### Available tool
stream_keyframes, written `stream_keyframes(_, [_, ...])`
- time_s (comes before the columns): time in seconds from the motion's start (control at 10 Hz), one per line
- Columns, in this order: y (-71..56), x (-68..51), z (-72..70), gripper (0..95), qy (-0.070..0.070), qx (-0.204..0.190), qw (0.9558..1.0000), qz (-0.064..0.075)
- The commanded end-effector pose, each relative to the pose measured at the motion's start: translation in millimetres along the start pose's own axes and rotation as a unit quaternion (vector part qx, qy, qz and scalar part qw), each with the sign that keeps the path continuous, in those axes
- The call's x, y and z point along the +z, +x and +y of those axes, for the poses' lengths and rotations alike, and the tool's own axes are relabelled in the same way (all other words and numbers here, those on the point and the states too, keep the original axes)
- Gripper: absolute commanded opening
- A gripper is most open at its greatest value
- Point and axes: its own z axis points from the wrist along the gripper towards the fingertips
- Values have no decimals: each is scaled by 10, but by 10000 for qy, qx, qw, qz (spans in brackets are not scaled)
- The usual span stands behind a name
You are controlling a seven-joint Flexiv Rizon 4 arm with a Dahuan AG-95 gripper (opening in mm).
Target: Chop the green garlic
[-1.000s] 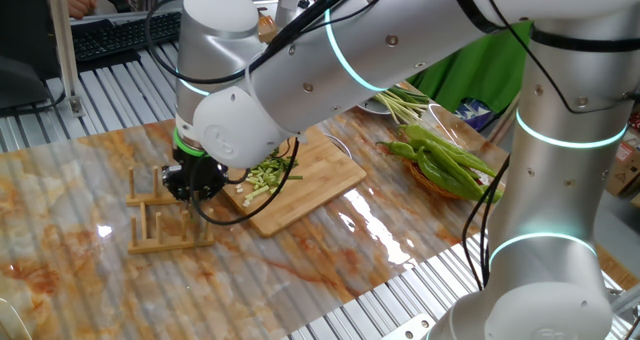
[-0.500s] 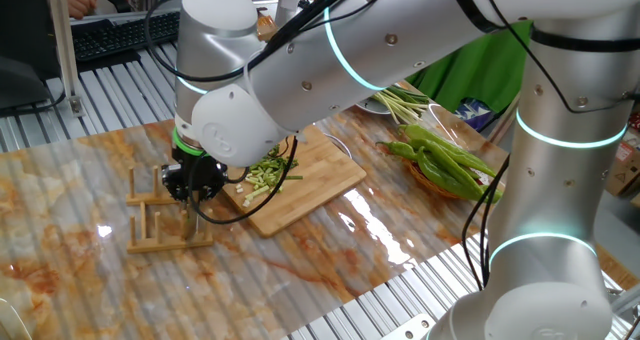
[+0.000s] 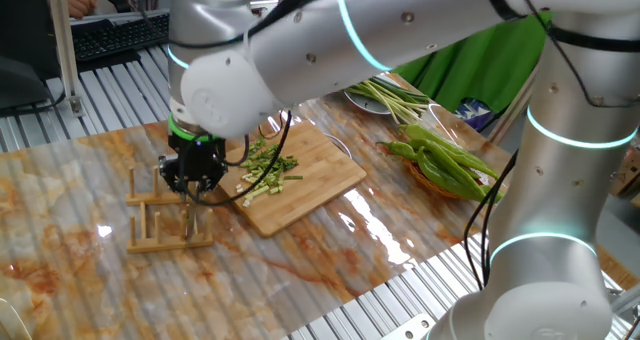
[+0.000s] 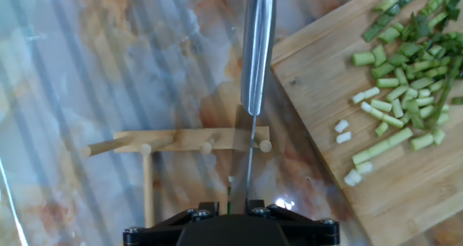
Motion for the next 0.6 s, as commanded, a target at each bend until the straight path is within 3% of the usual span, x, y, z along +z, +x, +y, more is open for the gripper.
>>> stream_keyframes(0.1, [17, -96, -7, 190, 47, 2, 10000, 57])
stream_keyframes(0.6, [39, -421, -101, 190, 124, -108, 9994, 301])
